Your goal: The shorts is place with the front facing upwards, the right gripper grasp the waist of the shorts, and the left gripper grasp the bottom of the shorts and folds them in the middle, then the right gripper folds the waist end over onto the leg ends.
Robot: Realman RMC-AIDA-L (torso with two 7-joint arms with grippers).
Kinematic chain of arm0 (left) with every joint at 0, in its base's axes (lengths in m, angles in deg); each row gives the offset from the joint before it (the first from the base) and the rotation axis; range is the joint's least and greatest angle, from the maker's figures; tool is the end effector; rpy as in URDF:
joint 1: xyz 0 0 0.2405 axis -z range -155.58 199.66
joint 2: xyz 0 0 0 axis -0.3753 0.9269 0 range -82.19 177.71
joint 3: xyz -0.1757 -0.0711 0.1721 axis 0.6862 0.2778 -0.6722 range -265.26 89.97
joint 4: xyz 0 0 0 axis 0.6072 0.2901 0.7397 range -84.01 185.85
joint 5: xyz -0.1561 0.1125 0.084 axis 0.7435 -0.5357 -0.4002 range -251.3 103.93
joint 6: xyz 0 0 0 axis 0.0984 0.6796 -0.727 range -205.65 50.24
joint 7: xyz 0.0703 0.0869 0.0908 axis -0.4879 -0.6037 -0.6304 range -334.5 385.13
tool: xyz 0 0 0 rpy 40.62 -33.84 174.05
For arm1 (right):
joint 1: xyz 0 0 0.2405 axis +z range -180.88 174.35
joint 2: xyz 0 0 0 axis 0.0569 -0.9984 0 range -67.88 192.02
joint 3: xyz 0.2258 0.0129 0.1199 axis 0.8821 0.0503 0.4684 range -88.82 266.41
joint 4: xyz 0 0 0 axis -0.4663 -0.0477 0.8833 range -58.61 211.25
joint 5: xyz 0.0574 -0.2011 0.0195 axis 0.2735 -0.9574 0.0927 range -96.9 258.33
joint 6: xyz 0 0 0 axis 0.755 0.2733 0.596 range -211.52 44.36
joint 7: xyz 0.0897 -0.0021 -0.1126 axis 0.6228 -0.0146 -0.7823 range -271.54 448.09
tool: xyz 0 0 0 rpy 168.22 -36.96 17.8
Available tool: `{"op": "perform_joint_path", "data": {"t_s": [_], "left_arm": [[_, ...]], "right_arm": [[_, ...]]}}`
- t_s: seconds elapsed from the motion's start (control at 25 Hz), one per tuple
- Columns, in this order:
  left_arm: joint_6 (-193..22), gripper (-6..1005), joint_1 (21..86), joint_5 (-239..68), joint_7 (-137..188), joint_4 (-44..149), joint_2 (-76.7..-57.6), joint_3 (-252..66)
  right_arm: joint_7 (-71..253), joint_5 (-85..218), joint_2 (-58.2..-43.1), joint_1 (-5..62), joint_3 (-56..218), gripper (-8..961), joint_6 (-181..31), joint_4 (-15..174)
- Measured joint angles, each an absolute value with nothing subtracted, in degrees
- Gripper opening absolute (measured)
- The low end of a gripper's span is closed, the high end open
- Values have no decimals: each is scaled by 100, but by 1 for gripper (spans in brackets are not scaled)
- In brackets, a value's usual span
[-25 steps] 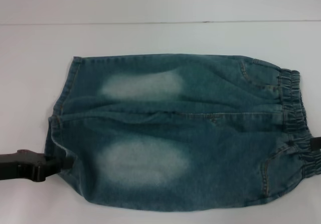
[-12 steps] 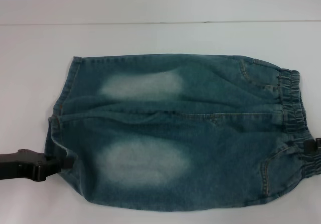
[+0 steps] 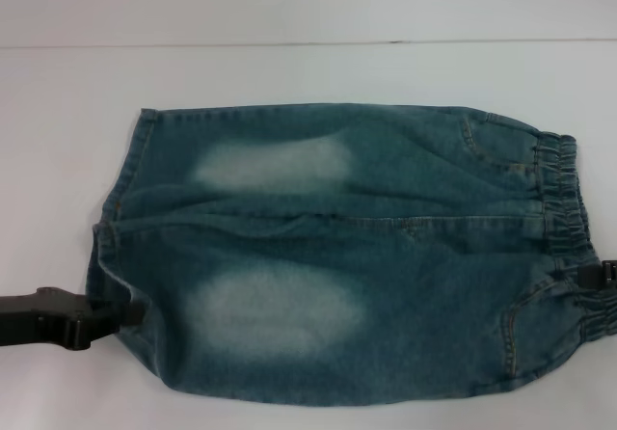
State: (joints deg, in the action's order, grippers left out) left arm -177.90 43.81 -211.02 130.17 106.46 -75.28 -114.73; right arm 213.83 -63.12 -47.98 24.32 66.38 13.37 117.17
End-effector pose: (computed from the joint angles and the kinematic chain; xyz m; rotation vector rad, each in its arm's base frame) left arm -0.3199 0.2655 0.0300 -2.5719 -1.3442 -0.4057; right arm 0.3555 0.2903 0.0803 -2.2334 1.8646 0.3209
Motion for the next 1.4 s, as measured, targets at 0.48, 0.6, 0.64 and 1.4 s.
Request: {"op": "perform_joint_path", "data": {"t_s": [0.48,0.6,0.64,1.4], "left_arm": [[-17812,31,4392,-21106,13016,10646,-7528,-11471],[-17817,32,4393,-21106,13017,10646,-7529,-11471],[-17817,32,4395,-21106,13017,10646,-7529,-11471],[-17843,32,4442,-21106,13017,10646,-7538,-11472]], "right_arm": [[21304,-6236,-4782,2444,6611,901,1262,11522],[21294,-6236,-4779,2453,6608,891,1255,11511],[21288,-6236,-4779,2456,6613,888,1272,11510],[20750,-6249,-4786,2405,6490,336,1247,11499]]}}
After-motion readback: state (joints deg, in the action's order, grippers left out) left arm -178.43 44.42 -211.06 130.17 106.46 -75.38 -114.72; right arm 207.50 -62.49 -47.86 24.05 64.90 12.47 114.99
